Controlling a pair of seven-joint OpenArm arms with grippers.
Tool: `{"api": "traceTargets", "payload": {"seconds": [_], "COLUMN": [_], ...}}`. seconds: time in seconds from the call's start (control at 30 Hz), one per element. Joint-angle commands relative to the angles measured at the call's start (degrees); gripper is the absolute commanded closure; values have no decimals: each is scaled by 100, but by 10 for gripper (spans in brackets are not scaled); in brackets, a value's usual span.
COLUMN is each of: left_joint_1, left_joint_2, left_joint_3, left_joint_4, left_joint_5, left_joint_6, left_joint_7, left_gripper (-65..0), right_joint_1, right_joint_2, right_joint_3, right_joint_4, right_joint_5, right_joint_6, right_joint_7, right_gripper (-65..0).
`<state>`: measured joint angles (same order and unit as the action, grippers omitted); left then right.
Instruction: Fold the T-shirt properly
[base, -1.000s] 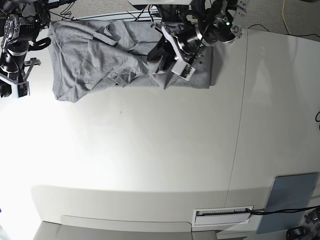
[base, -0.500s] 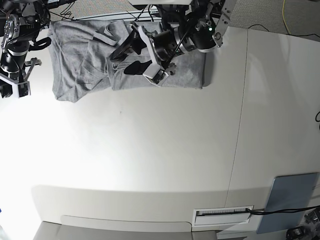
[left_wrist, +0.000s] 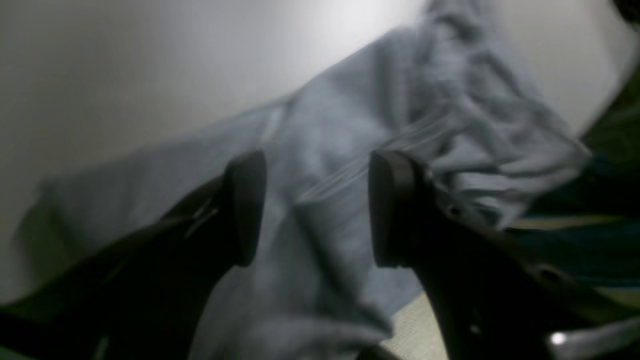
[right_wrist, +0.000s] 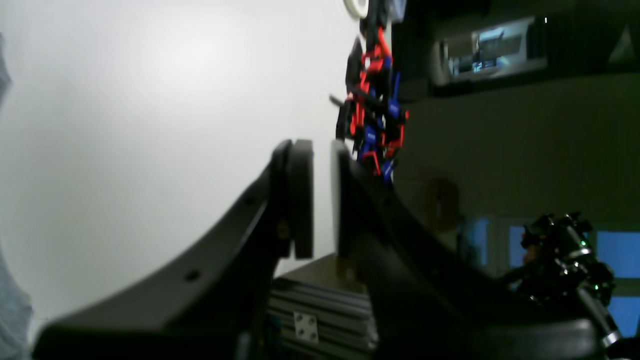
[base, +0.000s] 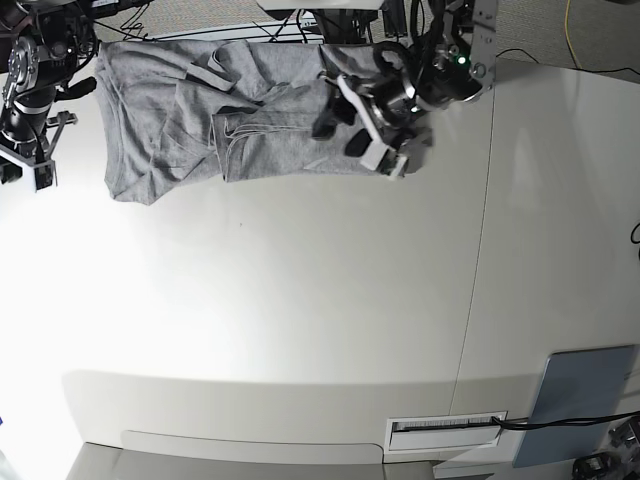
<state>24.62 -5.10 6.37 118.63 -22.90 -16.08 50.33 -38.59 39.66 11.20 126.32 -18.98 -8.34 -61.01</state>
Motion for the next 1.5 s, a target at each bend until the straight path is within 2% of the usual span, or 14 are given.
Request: {"api": "traceTargets", "payload": {"seconds": [0.0, 0.33, 0.43, 0.5, 0.57, 0.67, 0.77, 0.87, 0.93, 1.0, 1.1, 1.2, 1.27, 1.47], "left_joint_1": [76, 297, 227, 203, 208, 205, 201, 83, -59, -236, -507, -691, -767, -844], "left_joint_2": [28, 31, 31, 33, 31, 31, 33, 31, 28, 28, 31, 31, 31, 31], "left_joint_3": [15, 577, 756, 826, 898, 1093, 1414, 1596, 1580, 1486, 1167, 721, 385, -323], "left_joint_4": [109, -568, -824, -929, -960, -962, -962, -962, -962, -960, -960, -960, -960, -949], "left_joint_5": [-55, 173, 175, 166, 4, -848, -1576, -1742, -1729, -1674, -1375, -1003, -905, -881], "left_joint_6": [-42, -42, 142, 105, -380, -1392, -2070, -2249, -2194, -1985, -1740, -1587, -1611, -1762], "left_joint_7": [-142, -715, -826, -826, -817, -728, -726, -728, -730, -730, -728, -651, -595, -595], "left_gripper": [-336, -335, -335, -335, -335, -335, -335, -335, -335, -335, -335, -335, -335, -335], "right_joint_1": [0, 0, 0, 0, 2, 2, 2, 0, 2, 0, -17, -118, -195, -205], "right_joint_2": [83, 83, 83, 83, 85, 83, 85, 83, 83, 83, 83, 81, 79, 81], "right_joint_3": [61, 61, 61, 61, 61, 59, 61, 61, 61, 61, 59, 61, 61, 61], "right_joint_4": [31, 33, 33, 33, 33, 33, 33, 33, 33, 33, 31, 31, 31, 28], "right_joint_5": [-122, -210, -210, -210, -210, -210, -210, -210, -208, -144, 660, 1971, 2610, 3458], "right_joint_6": [-72, -72, -72, -72, -72, -72, -72, -74, -74, -76, 0, 638, 931, 1038], "right_joint_7": [74, 31, -11, -7, -2, 0, 0, 0, 9, 42, -9, -87, -85, 105], "right_gripper": [-71, -71, -71, -71, -71, -71, -71, -71, -71, -71, -71, -71, -75, -97]}}
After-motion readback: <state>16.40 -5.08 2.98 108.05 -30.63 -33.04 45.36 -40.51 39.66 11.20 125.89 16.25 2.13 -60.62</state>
